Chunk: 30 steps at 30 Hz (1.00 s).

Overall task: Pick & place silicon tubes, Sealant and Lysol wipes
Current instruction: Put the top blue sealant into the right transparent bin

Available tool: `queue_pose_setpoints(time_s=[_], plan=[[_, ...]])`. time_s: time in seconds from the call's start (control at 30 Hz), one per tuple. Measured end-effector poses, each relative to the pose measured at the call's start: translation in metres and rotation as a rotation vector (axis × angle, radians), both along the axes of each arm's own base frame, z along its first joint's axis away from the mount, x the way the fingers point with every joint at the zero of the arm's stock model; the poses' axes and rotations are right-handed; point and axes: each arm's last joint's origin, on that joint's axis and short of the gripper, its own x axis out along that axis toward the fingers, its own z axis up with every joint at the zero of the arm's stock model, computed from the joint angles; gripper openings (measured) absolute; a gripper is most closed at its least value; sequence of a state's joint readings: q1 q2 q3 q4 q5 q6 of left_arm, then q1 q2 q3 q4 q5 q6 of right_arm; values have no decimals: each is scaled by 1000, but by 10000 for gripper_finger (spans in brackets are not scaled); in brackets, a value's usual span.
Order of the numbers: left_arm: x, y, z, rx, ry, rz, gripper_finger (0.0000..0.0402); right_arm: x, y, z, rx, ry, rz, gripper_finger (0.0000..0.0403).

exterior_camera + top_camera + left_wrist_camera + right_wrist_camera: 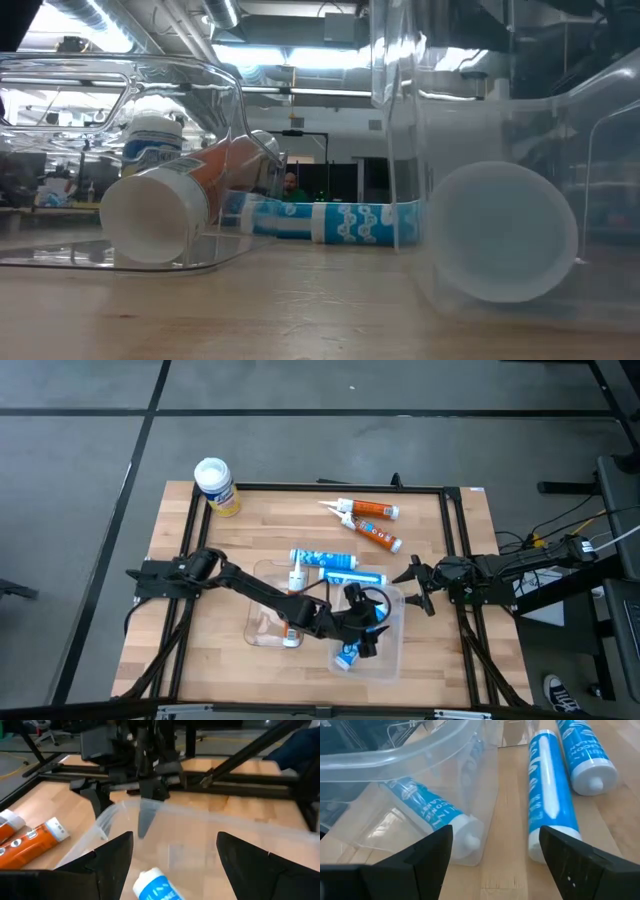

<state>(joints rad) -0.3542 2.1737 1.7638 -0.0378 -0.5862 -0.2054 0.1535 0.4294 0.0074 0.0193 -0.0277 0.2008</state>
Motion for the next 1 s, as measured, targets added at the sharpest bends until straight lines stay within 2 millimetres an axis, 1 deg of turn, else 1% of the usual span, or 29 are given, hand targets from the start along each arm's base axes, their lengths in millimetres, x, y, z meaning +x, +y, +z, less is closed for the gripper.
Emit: queue_pose_setpoints(time_s=[0.17, 0.43, 0.53, 0.8, 1.0], plan=[[-5, 0, 6, -57, 10, 16, 283, 0, 0, 0, 0, 0, 0, 298], [-31, 8, 37, -92, 94, 57, 283, 0, 0, 0, 0, 0, 0, 298], [-39, 10, 45, -115, 115, 79, 283, 0, 0, 0, 0, 0, 0, 298], [-63, 8, 62, -70, 194, 76, 283, 0, 0, 0, 0, 0, 0, 298], [-84, -2, 77, -15, 237, 41, 283, 0, 0, 0, 0, 0, 0, 298]])
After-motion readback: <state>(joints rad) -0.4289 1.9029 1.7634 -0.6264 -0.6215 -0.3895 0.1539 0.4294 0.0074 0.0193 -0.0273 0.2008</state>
